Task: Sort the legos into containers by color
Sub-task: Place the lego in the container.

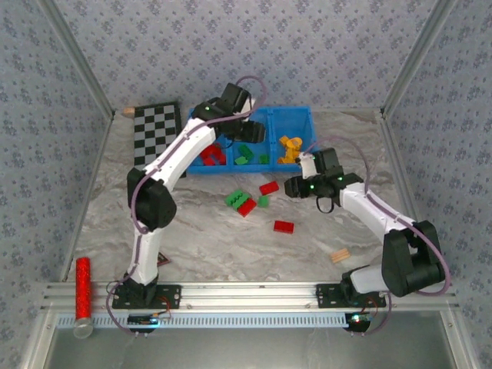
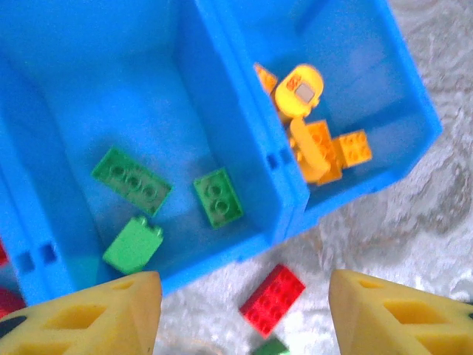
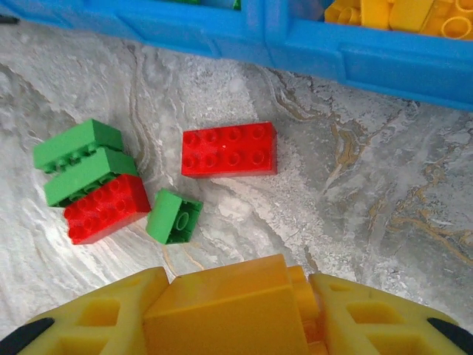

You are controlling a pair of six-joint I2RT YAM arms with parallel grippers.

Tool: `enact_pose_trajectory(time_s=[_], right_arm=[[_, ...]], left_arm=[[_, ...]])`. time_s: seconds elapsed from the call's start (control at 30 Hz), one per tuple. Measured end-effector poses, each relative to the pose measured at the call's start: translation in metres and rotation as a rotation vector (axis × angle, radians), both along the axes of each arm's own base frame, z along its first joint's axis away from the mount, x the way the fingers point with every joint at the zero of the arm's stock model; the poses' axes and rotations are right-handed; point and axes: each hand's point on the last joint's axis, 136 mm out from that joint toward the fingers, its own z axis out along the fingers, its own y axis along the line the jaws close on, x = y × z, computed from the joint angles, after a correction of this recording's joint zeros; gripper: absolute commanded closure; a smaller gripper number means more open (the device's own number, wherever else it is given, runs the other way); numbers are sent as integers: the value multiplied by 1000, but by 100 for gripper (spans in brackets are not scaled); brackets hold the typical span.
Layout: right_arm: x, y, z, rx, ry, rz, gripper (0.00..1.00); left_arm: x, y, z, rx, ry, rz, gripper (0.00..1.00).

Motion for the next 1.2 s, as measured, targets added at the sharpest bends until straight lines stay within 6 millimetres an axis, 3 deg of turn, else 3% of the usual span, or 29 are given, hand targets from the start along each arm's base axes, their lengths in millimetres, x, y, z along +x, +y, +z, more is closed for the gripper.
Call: enact_pose_trajectory(time_s=[0.37,0.63,0.83,1.03,1.2], right_arm=[[62,-7,46,209,24,-43,65],[123,-11,66,101,-23,-127,66],[151,7,58,-80,-67,-133,66],[171,13,27,-223,-58,-141,66],[180,7,1,-297,-33,-153,66]], left_arm=[[-81,52,-38,62,124,-1,37],[-142,86,-84,150,210,6,36],[-163,98,-121,226,257,9,36],[-154,94,-122,231,205,15,36],[-147,95,-136,278,194,8,36]])
